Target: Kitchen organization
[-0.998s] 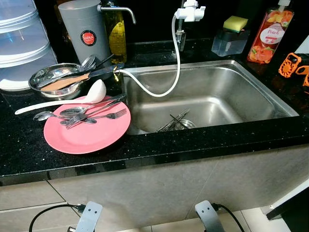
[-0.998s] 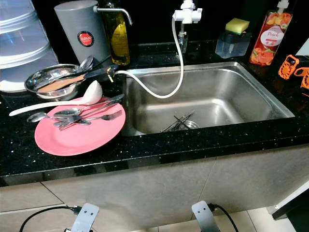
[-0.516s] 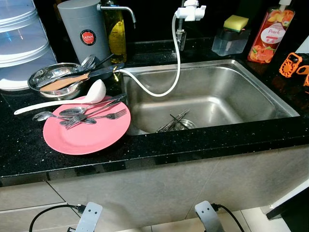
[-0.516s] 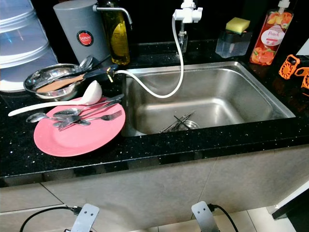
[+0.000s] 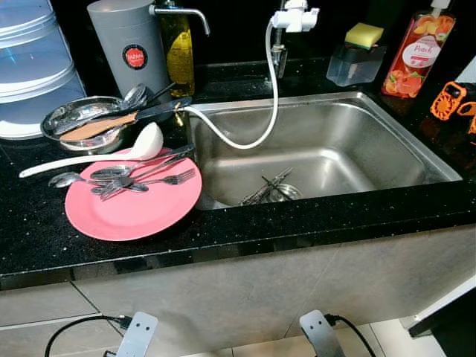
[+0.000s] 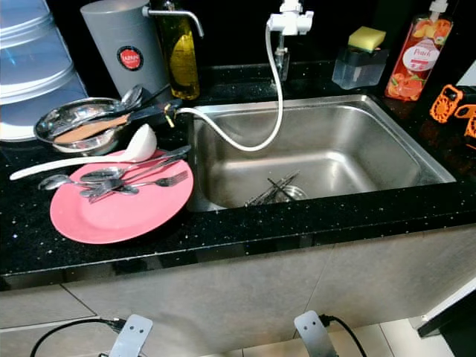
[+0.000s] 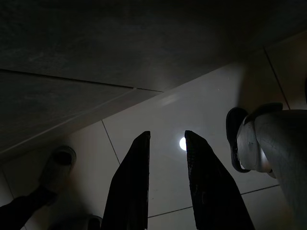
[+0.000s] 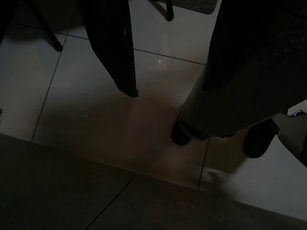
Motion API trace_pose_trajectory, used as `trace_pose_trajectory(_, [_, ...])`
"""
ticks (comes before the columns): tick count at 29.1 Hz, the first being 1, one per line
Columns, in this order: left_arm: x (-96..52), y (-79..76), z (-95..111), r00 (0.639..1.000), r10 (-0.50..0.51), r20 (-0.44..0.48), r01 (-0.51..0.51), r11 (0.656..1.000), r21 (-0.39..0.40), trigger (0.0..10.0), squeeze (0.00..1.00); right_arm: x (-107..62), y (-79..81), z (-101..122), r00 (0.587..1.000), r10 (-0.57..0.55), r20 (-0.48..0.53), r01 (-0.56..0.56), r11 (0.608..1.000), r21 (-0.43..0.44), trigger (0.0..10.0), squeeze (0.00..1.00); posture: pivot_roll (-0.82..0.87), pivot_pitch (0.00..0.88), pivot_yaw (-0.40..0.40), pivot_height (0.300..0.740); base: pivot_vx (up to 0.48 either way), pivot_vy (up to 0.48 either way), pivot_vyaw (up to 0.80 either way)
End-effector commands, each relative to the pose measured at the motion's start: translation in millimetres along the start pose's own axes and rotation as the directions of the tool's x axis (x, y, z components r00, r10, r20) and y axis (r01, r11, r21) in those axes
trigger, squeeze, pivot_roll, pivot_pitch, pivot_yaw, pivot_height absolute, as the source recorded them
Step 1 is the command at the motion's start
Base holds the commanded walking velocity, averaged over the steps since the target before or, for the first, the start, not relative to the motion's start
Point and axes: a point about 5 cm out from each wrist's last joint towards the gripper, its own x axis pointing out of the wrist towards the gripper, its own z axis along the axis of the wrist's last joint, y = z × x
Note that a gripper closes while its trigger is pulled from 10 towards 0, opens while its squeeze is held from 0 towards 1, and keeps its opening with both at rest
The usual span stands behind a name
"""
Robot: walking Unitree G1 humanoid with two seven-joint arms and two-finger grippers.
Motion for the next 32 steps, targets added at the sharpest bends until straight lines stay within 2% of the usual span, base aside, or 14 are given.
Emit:
trace_pose_trajectory(1, [-1.6, 7.7, -4.9, 1.0, 0.016, -0.01, -0.015, 1.0, 0.016, 10.0, 0.0, -0.3, -0.7, -1.4, 1.0, -0.005, -0.007, 0.005, 1.0, -0.002, 10.0, 0.0, 0.15, 0.0, -0.005, 0.74, 0.0, -0.48, 0.0])
trace_pose_trajectory(3, [-1.5, 8.9, -3.9, 1.0, 0.017, -0.006, -0.017, 1.0, 0.016, 10.0, 0.0, -0.5, -0.6, -2.4, 1.0, -0.005, -0.01, 0.005, 1.0, -0.002, 10.0, 0.0, 0.15, 0.0, -0.005, 0.74, 0.0, -0.394, 0.0])
trace_pose_trajectory(9, [-1.2, 7.1, -1.7, 1.0, 0.011, 0.01, -0.011, 1.0, -0.006, 10.0, 0.0, -0.7, -0.3, -3.4, 1.0, -0.005, -0.012, 0.005, 1.0, -0.002, 10.0, 0.0, 0.15, 0.0, -0.003, 0.74, 0.0, 0.0, 0.0])
trace_pose_trajectory(32, [-1.4, 5.7, -1.9, 1.0, 0.01, 0.015, -0.01, 1.0, -0.004, 10.0, 0.0, 0.0, 1.7, -2.0, 1.0, 0.002, -0.01, -0.002, 1.0, -0.007, 10.0, 0.0, 0.16, 0.0, -0.006, 0.74, 0.0, 0.0, 0.0])
